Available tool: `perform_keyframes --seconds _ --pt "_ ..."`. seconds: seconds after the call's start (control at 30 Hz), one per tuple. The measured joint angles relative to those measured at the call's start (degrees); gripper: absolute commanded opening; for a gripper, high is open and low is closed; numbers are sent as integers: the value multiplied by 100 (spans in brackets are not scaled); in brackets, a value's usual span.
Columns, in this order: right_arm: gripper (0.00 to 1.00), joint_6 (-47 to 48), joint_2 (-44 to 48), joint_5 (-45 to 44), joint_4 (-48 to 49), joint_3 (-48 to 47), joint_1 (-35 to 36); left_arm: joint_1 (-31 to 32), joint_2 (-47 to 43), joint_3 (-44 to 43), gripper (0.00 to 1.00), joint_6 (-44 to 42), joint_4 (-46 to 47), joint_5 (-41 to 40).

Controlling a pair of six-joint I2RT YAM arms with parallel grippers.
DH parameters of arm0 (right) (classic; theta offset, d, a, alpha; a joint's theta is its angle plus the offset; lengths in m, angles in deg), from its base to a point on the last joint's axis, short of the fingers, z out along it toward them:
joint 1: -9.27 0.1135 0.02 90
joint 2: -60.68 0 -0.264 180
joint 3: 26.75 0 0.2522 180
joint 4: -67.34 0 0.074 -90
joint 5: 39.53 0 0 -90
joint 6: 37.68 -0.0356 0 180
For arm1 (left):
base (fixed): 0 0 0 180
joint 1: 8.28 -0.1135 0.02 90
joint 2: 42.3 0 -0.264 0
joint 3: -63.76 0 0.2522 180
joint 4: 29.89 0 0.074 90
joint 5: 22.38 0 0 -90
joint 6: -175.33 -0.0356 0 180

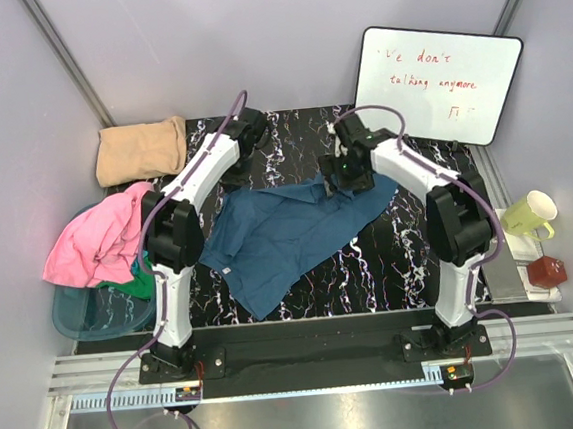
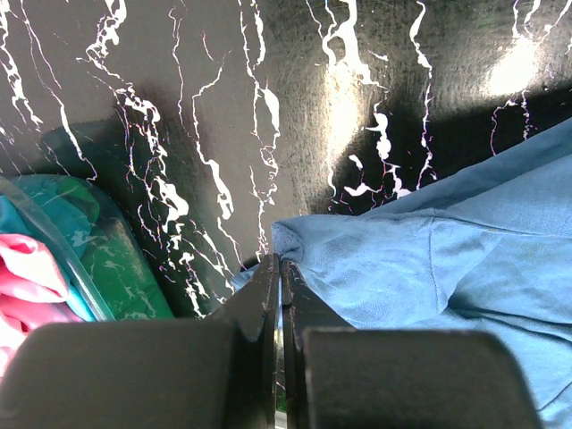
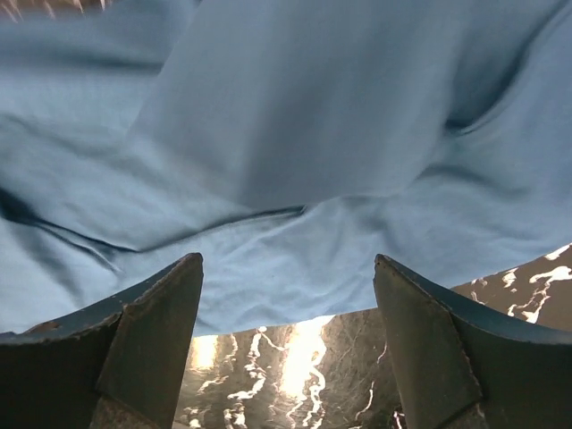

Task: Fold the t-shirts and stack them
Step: Flatten out the tshirt

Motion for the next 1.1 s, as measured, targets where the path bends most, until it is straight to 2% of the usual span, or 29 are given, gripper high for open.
perform_keyframes --seconds 0.13,0.37,0.47,0.53,0.6,0.63,0.73,0.9,1.0,1.03,1.07,1.1 --pt "80 142 26 -811 105 291 398 -31 0 2 0 2 4 68" --pt "75 385 -129 -2874 354 435 719 -63 7 4 0 0 35 247" --pt "70 439 -328 -3383 529 411 811 -66 33 9 0 0 57 310" --pt "55 463 -479 -3554 599 330 824 -66 48 17 0 2 74 337" --pt "24 481 -704 -3751 640 160 828 -66 52 61 0 0 114 348" --pt "12 483 -817 -3840 680 76 828 -68 55 96 0 0 136 352" --pt "0 463 -1078 -4118 765 -109 833 -76 57 127 0 0 146 372" --pt "0 494 -1126 -4369 778 -308 835 -120 57 153 0 0 164 385" --pt "6 527 -1119 -4369 813 -433 835 -173 57 170 0 0 173 391" --pt "23 533 -1113 -4356 813 -442 835 -190 57 177 0 0 181 393" --pt "30 538 -1095 -4341 811 -444 835 -210 57 181 0 0 181 400" --pt "42 546 -1051 -4271 796 -442 835 -232 55 188 0 0 184 413"
